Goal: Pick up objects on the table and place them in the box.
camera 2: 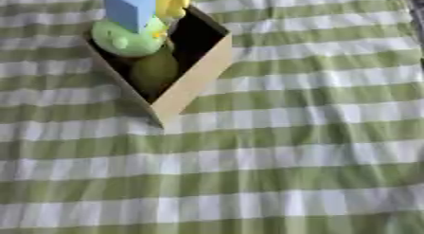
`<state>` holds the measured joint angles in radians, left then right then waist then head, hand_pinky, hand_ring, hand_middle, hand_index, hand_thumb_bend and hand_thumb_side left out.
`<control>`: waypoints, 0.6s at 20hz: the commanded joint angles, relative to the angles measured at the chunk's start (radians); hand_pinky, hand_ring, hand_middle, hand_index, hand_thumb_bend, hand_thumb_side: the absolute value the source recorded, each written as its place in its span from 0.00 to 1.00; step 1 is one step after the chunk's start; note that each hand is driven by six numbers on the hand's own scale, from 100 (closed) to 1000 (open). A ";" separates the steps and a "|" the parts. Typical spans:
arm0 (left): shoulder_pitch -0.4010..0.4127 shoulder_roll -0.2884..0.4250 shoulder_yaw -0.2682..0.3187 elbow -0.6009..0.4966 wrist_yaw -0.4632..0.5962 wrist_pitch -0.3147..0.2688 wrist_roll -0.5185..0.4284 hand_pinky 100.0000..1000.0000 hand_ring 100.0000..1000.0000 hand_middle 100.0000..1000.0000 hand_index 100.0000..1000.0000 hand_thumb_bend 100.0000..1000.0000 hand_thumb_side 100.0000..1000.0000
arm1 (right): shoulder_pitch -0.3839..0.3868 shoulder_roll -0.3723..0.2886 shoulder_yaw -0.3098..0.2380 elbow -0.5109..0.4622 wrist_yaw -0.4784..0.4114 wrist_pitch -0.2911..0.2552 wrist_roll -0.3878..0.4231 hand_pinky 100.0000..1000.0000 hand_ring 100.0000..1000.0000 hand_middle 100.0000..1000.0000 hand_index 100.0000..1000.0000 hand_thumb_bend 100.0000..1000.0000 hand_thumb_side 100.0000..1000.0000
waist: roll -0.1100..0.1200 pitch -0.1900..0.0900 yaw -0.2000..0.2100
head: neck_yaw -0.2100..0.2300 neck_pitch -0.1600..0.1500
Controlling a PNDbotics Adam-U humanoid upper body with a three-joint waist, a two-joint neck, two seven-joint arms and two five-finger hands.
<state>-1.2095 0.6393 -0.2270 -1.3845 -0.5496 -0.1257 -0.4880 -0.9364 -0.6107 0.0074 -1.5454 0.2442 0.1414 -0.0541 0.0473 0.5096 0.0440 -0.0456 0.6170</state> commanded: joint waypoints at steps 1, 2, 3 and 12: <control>0.013 0.043 -0.074 -0.184 0.111 0.066 -0.027 0.73 0.70 0.46 0.72 0.00 0.00 | -0.019 0.001 0.002 -0.019 0.012 -0.005 0.008 0.94 0.86 0.70 0.77 0.00 0.41 | -0.018 -0.183 0.006 | -0.019 0.017; 0.022 0.040 -0.097 -0.225 0.140 0.088 -0.041 0.73 0.70 0.46 0.72 0.00 0.00 | -0.021 0.007 0.005 -0.020 0.015 -0.006 0.011 0.94 0.86 0.70 0.77 0.00 0.41 | -0.019 -0.190 0.009 | -0.019 0.020; 0.029 0.035 -0.122 -0.260 0.165 0.106 -0.056 0.73 0.70 0.47 0.72 0.00 0.00 | -0.024 0.015 0.008 -0.022 0.018 -0.007 0.015 0.94 0.86 0.70 0.77 0.00 0.40 | -0.020 -0.197 0.010 | -0.019 0.023; 0.049 -0.038 -0.214 -0.302 0.223 0.192 -0.127 0.73 0.69 0.47 0.72 0.00 0.00 | -0.026 0.060 0.021 -0.023 0.027 -0.010 0.032 0.94 0.86 0.70 0.77 0.00 0.41 | -0.019 -0.233 0.018 | -0.009 0.047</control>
<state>-1.1498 0.5971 -0.4442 -1.6829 -0.3259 0.0584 -0.6134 -0.9418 -0.5399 0.0315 -1.5466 0.2652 0.1332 -0.0262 0.0434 0.5096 0.0623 -0.0560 0.6600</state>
